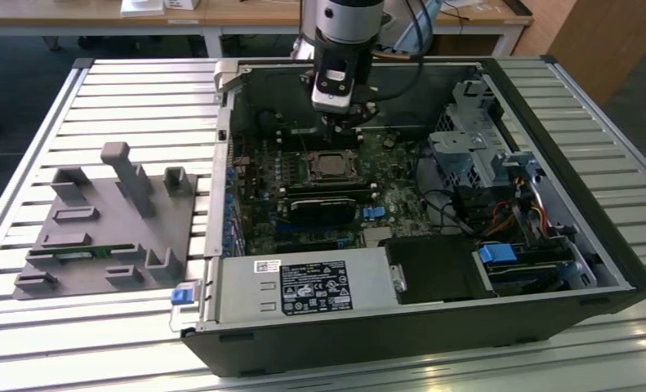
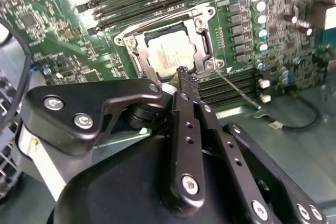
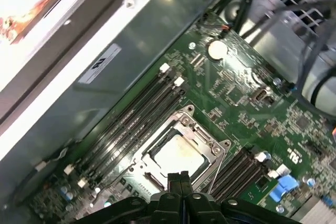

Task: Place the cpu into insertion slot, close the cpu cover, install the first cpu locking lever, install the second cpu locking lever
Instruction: 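Install the first cpu locking lever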

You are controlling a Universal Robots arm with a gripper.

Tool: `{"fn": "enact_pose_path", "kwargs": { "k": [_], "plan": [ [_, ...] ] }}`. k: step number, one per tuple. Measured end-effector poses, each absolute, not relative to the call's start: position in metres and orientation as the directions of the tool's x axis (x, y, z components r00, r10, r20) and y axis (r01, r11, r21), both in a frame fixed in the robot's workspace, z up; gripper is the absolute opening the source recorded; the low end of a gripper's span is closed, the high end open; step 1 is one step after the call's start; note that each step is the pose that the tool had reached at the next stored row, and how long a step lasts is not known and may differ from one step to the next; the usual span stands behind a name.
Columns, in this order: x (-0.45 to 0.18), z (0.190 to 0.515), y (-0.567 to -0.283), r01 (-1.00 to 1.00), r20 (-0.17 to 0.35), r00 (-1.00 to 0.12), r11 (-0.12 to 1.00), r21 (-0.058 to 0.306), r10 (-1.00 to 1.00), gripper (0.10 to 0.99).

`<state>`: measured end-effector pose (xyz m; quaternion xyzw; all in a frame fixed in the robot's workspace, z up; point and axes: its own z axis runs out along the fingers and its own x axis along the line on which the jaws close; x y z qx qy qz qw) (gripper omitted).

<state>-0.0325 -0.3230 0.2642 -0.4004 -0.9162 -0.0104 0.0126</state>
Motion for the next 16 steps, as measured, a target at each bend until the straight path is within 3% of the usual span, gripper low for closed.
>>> {"fn": "enact_pose_path", "kwargs": {
  "k": [16],
  "plan": [
    [-0.0325,0.2641,-0.323,0.555,0.031,-0.831,0.832,0.009,0.555,0.106]
  ]
}}
